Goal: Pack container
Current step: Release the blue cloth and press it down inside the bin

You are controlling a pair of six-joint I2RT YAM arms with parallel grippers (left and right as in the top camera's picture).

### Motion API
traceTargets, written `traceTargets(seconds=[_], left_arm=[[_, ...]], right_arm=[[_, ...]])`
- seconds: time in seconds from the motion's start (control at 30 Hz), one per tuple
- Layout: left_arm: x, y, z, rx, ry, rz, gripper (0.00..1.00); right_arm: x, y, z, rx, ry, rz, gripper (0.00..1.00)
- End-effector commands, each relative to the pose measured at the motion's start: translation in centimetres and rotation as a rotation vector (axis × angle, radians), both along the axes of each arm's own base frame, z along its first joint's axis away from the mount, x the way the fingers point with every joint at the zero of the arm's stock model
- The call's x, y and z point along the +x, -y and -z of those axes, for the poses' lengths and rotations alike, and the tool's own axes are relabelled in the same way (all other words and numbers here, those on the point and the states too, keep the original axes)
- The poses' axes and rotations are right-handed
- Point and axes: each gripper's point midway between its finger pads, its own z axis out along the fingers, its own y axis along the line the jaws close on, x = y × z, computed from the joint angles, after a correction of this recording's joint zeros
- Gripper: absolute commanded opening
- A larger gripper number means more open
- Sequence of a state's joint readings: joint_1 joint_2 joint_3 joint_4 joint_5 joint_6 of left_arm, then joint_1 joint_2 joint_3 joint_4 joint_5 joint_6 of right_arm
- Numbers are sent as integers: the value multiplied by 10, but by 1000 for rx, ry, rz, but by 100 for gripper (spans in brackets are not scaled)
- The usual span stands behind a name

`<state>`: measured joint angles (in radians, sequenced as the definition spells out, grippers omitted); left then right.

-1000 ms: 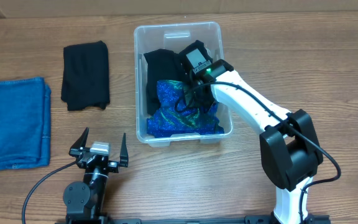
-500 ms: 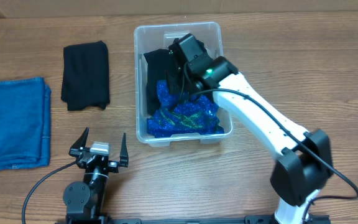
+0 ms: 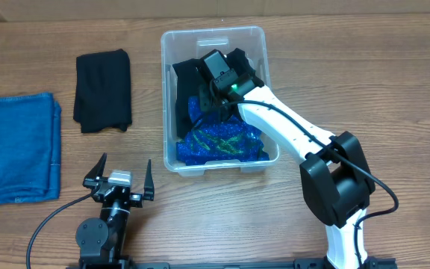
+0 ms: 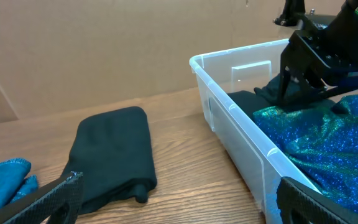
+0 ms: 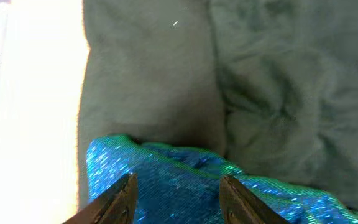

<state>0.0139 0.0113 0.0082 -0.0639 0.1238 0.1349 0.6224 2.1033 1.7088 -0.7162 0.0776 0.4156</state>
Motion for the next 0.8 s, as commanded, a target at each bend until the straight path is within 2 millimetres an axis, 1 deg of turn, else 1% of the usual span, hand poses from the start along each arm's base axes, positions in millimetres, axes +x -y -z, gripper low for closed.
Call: traceTargets(seconds=[0.0, 0.13, 0.27, 0.33, 0.4, 0.53, 0.63, 0.67, 0.77], left_arm=[[0, -1, 1, 7, 2, -5, 100], [0, -1, 1, 7, 2, -5, 100], [0, -1, 1, 7, 2, -5, 100], [0, -1, 1, 7, 2, -5, 100], [0, -1, 1, 7, 2, -5, 100], [0, -1, 1, 7, 2, -5, 100], [0, -1, 1, 7, 2, -5, 100], [0, -1, 1, 7, 2, -5, 100], [0, -1, 1, 7, 2, -5, 100]], right_arm=[[-3, -8, -1, 40, -23, -16, 47], [-11, -18, 4, 85, -71, -53, 47], [-19, -19, 22, 79, -129, -64, 47], [-29, -27, 25, 122, -183, -98, 47], [-40, -43, 21, 202, -232, -154, 47], [-60, -61, 12, 313, -315, -227, 47], [-65, -66, 7, 345, -335, -249, 47], [-66, -68, 2, 357, -335, -257, 47], [-68, -72, -28, 407, -305, -290, 47]])
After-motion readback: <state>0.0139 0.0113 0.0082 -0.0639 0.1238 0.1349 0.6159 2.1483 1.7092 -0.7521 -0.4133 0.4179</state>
